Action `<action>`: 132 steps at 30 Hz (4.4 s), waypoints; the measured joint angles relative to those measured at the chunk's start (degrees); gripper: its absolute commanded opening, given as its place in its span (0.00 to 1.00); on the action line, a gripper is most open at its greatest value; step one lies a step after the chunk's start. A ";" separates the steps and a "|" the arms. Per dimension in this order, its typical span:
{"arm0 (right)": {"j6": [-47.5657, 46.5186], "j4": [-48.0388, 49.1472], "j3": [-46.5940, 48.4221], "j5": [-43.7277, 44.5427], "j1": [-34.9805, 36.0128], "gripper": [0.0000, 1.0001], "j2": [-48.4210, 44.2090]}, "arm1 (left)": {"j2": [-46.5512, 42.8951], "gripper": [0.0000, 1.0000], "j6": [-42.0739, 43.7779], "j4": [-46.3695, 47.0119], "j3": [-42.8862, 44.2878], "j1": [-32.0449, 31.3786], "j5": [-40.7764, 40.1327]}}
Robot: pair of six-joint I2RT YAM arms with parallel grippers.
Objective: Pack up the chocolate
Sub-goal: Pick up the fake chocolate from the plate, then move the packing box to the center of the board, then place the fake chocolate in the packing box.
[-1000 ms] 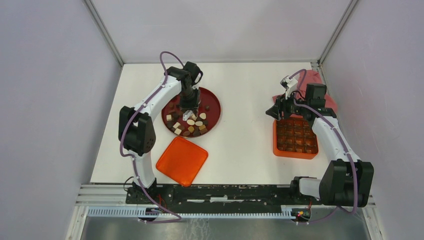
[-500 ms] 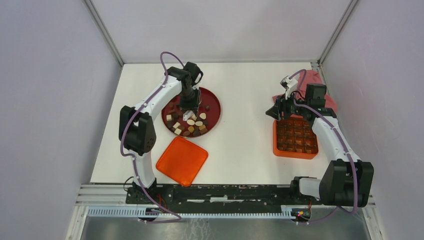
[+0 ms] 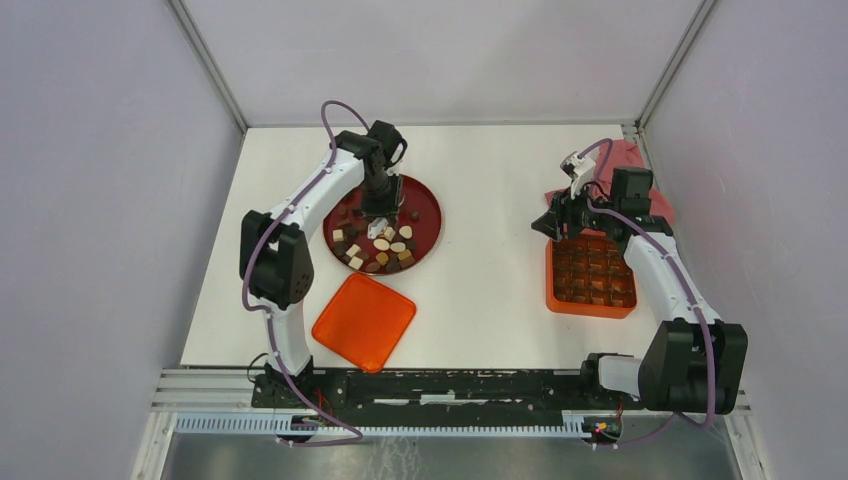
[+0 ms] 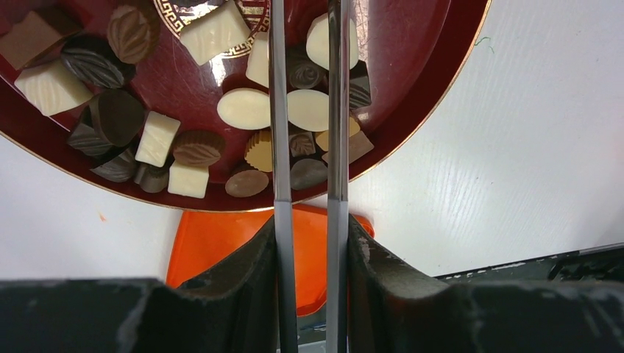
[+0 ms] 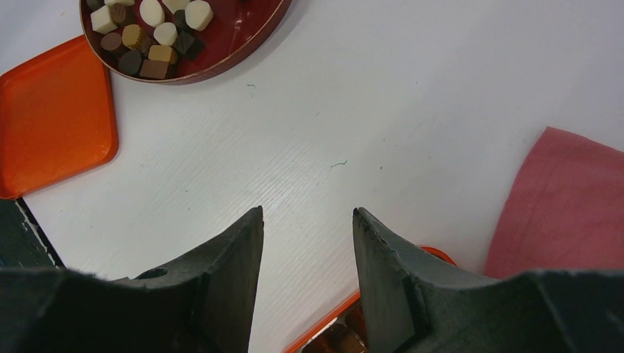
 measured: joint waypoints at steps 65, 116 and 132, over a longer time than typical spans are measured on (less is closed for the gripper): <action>-5.75 -2.67 -4.24 25.44 1.88 0.05 12.37 | -20.46 0.02 -0.94 15.65 -23.71 8.52 11.54; 3.82 10.29 -0.22 1.70 4.46 0.12 8.79 | -26.82 0.02 -11.13 29.92 -31.82 -0.46 22.16; 5.22 13.84 -3.50 2.86 -0.31 0.13 7.17 | -18.80 0.02 -14.34 31.54 -24.79 -15.58 18.51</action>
